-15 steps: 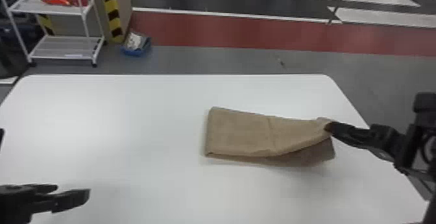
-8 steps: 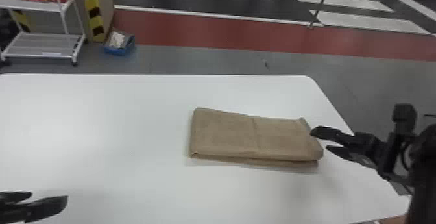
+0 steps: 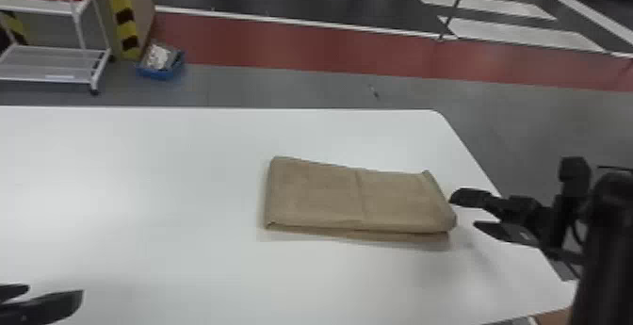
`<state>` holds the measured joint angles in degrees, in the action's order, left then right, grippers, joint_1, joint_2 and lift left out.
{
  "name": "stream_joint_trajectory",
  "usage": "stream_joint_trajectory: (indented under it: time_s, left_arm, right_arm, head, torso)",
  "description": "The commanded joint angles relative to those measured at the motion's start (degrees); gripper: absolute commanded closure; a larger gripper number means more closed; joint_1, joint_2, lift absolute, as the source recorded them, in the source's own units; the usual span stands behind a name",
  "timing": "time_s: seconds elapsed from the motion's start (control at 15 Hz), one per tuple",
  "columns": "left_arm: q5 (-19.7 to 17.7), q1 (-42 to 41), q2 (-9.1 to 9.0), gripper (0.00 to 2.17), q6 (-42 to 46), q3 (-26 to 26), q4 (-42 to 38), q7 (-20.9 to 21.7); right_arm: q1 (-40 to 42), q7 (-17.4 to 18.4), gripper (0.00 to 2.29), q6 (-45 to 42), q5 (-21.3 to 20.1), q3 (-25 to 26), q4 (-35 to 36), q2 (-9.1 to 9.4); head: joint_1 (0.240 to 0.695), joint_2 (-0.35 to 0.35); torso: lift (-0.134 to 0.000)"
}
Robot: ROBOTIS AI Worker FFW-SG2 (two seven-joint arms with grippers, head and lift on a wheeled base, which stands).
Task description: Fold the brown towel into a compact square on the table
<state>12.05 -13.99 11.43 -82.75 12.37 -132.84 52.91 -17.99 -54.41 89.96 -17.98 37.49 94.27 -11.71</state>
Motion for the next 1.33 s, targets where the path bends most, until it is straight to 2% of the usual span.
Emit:
stream_joint_trajectory:
  time_s: [0.0, 0.07, 0.47, 0.6, 0.87, 0.93, 1.07, 1.13, 1.27]
  left_arm:
    - [0.1, 0.0, 0.00, 0.09, 0.0, 0.1, 0.0, 0.0]
    - [0.2, 0.0, 0.00, 0.09, 0.0, 0.2, -0.1, 0.0]
    - [0.2, -0.1, 0.00, 0.09, 0.4, 0.5, 0.3, 0.0]
    - [0.2, 0.1, 0.09, 0.09, 0.4, 0.6, 0.7, -0.1]
    - [0.2, 0.7, 0.18, 0.09, 0.5, 0.8, 1.4, -0.2]
    - [0.2, 0.8, 0.26, 0.09, 0.5, 0.8, 1.6, -0.2]
    - [0.2, 1.2, 0.26, 0.09, 0.9, 0.9, 2.1, -0.2]
    - [0.2, 1.4, 0.26, 0.09, 0.9, 0.9, 2.3, -0.2]
    - [0.2, 1.6, 0.26, 0.09, 0.9, 0.9, 2.7, -0.3]
  right_arm:
    - [-2.0, 0.8, 0.13, 0.1, -2.2, -2.6, -3.7, 0.11]
    - [-2.4, 1.5, 0.13, 0.0, -2.3, -3.8, -4.4, 0.20]
    - [-6.4, 4.0, 0.25, -6.2, -9.5, -10.6, -11.2, 1.43]
    - [-7.3, 4.0, 0.44, -7.0, -10.5, -11.4, -12.2, 2.31]
    - [-7.9, 3.5, 0.89, -7.4, -9.4, -11.9, -12.1, 3.71]
    - [-7.9, 3.5, 1.29, -7.4, -9.4, -12.4, -12.1, 3.71]
    - [-7.9, 3.3, 1.71, -7.7, -9.3, -12.4, -12.1, 3.80]
    - [-7.9, 2.9, 1.78, -7.7, -8.2, -11.8, -11.9, 3.80]
    - [-8.3, 2.8, 1.78, -6.5, -5.8, -10.1, -11.1, 3.80]
  head:
    - [0.695, -0.252]
    - [0.695, -0.248]
    - [0.695, -0.211]
    - [0.695, -0.202]
    - [0.695, -0.169]
    - [0.695, -0.160]
    - [0.695, -0.149]
    - [0.695, -0.145]
    - [0.695, -0.137]
  torso:
    - [-0.125]
    - [-0.125]
    - [-0.125]
    - [-0.125]
    - [-0.125]
    - [-0.125]
    - [-0.125]
    - [-0.125]
    - [-0.125]
